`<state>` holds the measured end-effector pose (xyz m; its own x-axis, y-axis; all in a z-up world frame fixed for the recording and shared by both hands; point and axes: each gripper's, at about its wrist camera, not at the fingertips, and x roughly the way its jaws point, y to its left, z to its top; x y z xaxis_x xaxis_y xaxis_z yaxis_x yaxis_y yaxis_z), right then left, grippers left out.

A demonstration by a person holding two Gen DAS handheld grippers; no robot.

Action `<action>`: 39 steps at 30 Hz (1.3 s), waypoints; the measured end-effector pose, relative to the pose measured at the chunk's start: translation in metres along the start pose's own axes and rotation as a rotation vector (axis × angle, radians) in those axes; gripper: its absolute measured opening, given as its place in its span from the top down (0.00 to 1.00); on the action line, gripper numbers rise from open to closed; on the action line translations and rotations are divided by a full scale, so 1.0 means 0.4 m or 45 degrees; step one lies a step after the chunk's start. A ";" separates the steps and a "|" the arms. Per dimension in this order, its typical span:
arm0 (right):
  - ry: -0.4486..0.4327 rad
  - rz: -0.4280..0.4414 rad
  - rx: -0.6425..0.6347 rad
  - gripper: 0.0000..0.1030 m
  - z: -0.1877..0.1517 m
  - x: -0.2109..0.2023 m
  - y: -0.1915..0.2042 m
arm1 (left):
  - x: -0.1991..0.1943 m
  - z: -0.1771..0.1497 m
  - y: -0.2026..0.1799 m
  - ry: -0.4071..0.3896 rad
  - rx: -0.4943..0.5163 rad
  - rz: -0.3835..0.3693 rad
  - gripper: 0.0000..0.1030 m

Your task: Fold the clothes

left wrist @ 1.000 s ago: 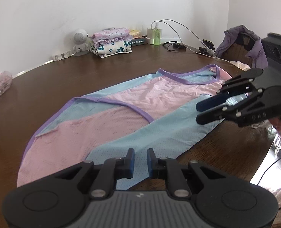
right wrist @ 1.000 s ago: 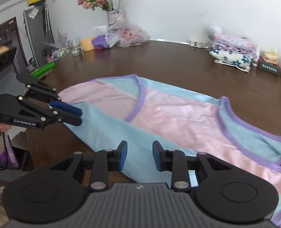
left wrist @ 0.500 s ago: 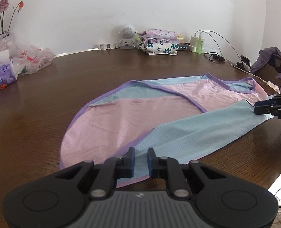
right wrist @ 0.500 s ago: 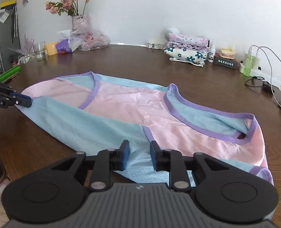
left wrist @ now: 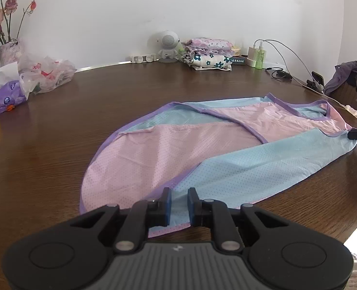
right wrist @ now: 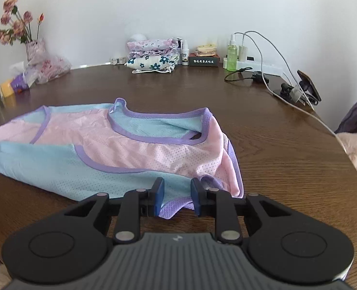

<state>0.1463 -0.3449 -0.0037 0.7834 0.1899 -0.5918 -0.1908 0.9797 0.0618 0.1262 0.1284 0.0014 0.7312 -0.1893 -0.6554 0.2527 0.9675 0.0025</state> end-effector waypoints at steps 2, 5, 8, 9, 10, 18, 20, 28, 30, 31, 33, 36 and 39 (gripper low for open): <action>-0.010 0.009 0.002 0.78 0.002 -0.005 0.004 | 0.000 0.003 -0.001 0.007 -0.003 0.000 0.86; -0.030 0.035 0.025 0.76 0.011 -0.018 0.008 | 0.000 0.009 -0.003 0.020 -0.007 0.000 0.86; -0.068 0.114 0.126 0.65 0.042 -0.041 -0.002 | -0.018 0.034 0.001 0.007 -0.032 -0.031 0.66; -0.077 0.145 0.145 0.52 0.061 -0.049 -0.004 | -0.028 0.052 0.002 -0.006 -0.032 -0.047 0.57; -0.084 0.174 0.159 0.45 0.083 -0.056 -0.005 | -0.040 0.073 0.003 -0.022 -0.030 -0.064 0.46; 0.065 0.098 -0.261 0.01 0.281 0.030 0.034 | -0.012 0.295 -0.018 0.007 0.106 -0.212 0.05; 0.159 0.069 -0.328 0.01 0.316 0.086 0.016 | 0.034 0.347 -0.030 0.057 0.158 -0.240 0.05; 0.470 0.124 -0.428 0.32 0.382 0.268 -0.059 | 0.286 0.465 -0.066 0.281 0.393 -0.186 0.10; 0.531 0.157 -0.440 0.46 0.389 0.300 -0.064 | 0.340 0.480 -0.054 0.323 0.421 -0.197 0.23; 0.556 0.179 -0.449 0.48 0.392 0.311 -0.063 | 0.361 0.486 -0.049 0.339 0.429 -0.213 0.36; 0.604 0.229 -0.469 0.55 0.397 0.332 -0.059 | 0.400 0.495 -0.038 0.385 0.455 -0.269 0.49; 0.674 0.284 -0.499 0.67 0.406 0.360 -0.054 | 0.441 0.499 -0.041 0.443 0.531 -0.343 0.54; 0.737 0.325 -0.528 0.76 0.414 0.383 -0.048 | 0.472 0.501 -0.048 0.486 0.604 -0.403 0.57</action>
<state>0.3679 -0.3240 0.0377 0.2710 0.2312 -0.9344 -0.6211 0.7836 0.0138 0.3865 0.0404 0.0291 0.3234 -0.2944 -0.8993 0.7315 0.6806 0.0402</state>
